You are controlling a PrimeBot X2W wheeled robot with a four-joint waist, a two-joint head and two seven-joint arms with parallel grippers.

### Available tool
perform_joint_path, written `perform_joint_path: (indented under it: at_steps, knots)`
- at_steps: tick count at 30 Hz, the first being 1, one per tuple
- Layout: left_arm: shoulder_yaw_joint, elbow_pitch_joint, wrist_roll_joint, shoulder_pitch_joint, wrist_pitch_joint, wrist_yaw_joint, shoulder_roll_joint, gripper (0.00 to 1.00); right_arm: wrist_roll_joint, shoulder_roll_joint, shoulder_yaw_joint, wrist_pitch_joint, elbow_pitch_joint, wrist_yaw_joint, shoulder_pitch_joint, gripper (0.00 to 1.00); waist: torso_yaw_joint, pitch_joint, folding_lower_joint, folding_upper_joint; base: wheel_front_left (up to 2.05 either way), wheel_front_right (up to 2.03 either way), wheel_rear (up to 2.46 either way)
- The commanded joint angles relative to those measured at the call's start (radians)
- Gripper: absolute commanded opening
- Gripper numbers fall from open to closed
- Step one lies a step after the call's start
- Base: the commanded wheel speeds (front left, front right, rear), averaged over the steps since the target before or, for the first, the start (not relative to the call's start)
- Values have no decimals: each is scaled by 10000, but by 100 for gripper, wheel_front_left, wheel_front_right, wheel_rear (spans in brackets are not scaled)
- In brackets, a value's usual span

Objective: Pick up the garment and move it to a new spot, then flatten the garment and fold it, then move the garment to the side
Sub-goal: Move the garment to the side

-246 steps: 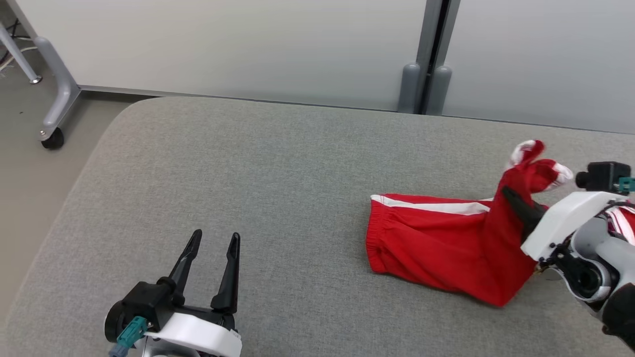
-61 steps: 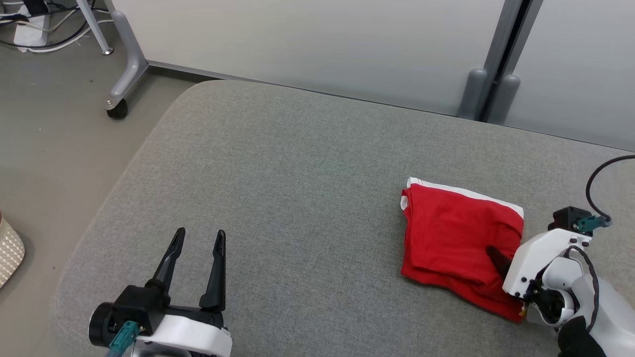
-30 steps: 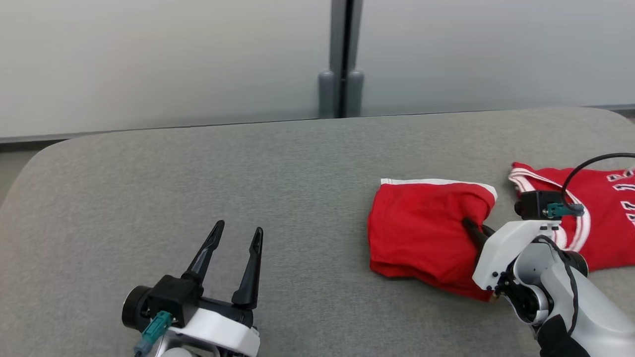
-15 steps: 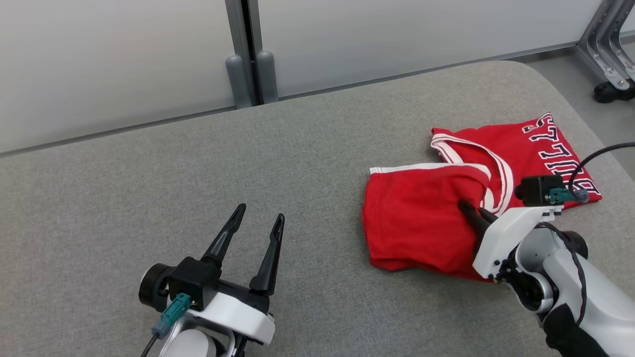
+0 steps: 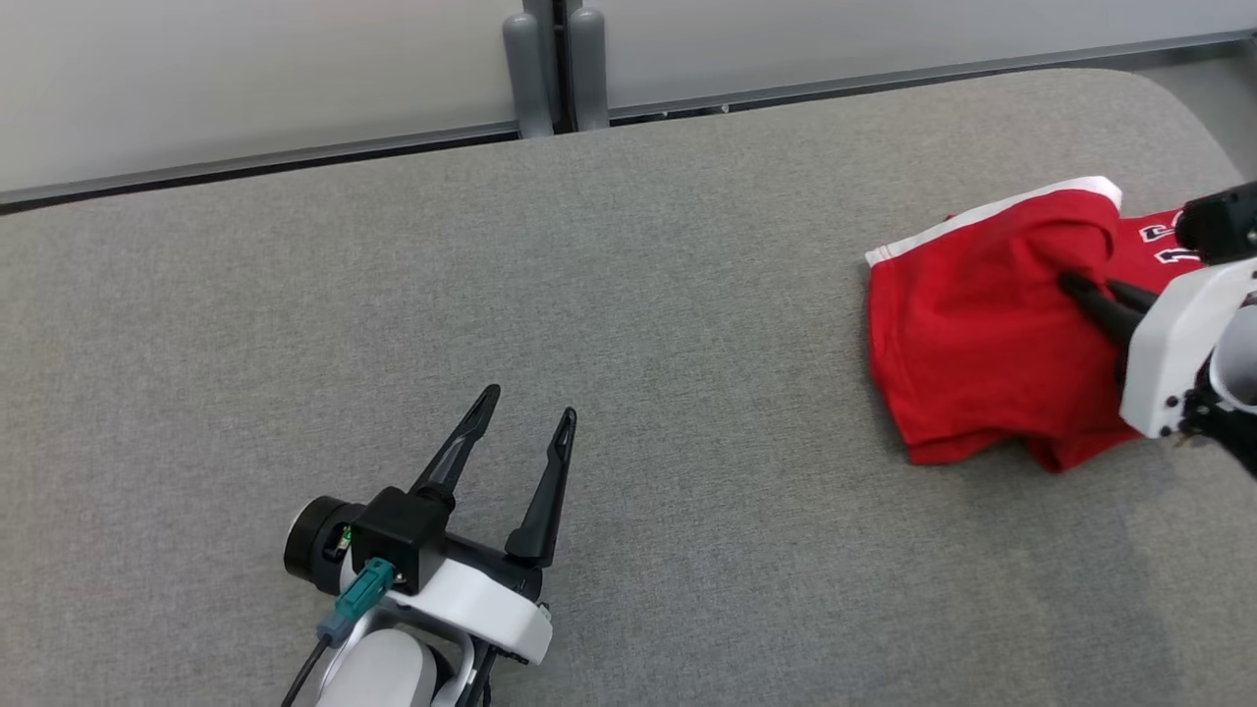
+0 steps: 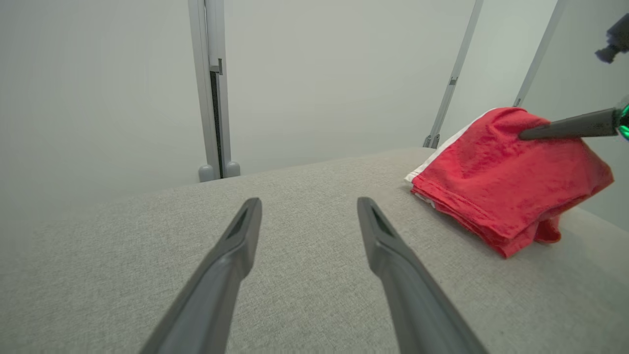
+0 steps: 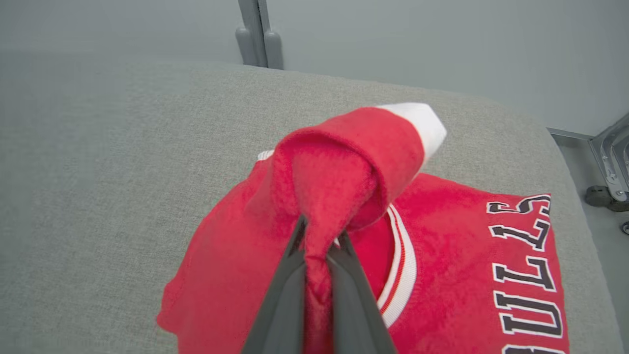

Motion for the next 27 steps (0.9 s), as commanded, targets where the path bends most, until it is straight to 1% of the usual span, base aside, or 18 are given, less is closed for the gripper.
perform_joint_path:
  at_steps: [1, 2, 6, 10, 13, 18, 19, 20, 21, 22, 23, 27]
  knots:
    - [-2, 12, 99, -260, 5, -9, 39, 100, 122, -584, 278, 276, -153, 2, -294, 0, 246, 237, 0, 0, 0, 0, 0]
    - [-2, 12, 99, -260, 5, -9, 39, 100, 122, -584, 278, 276, -153, 2, -294, 0, 246, 237, 0, 0, 0, 0, 0]
    - [-88, 20, 124, -377, 6, -37, 37, 100, 182, -1612, 836, 795, -239, 2, -665, 0, 446, 406, 0, 0, 0, 0, 0]
    - [-159, 55, 141, -440, 6, -20, 36, 100, -227, -2214, 1404, 820, -56, 2, -1113, 0, 556, 531, 0, 0, 0, 0, 0]
    - [-226, 105, 141, -507, 6, -25, 36, 100, -661, -2344, 1832, 587, 282, 2, -1433, 0, 606, 626, 0, 0, 0, 0, 0]
    - [-330, 153, 146, -691, 6, -32, 37, 100, -978, -2074, 2302, 185, 1302, 1, -1687, 0, 743, 796, 0, 0, 0, 0, 0]
    - [-332, 155, 145, -723, 6, -8, 38, 100, -989, -1998, 2304, 86, 1611, 1, -1733, 4, 765, 838, 0, 0, 0, 0, 0]
    - [-319, 142, 142, -770, 6, 27, 37, 100, -1002, -1898, 2268, -26, 1910, 1, -1765, 24, 785, 878, 0, 0, 0, 0, 0]
    - [-306, 127, 139, -815, 5, 54, 38, 100, -1114, -1805, 2291, -117, 2226, 2, -1794, 39, 808, 909, 0, 0, 0, 0, 0]
    - [-292, 119, 131, -838, 5, 60, 51, 100, -1185, -1719, 2320, -225, 2533, 2, -1826, 86, 830, 929, 0, 0, 0, 0, 0]
    - [-282, 120, 120, -842, 6, 55, 61, 100, -1262, -1641, 2321, -340, 2843, 2, -1888, 100, 853, 940, 0, 0, 0, 0, 0]
    - [-230, 133, 59, -743, 6, 105, 89, 100, -1666, -1207, 2260, -713, 4021, 2, -2116, 100, 856, 840, 0, 0, 0, 0, 0]
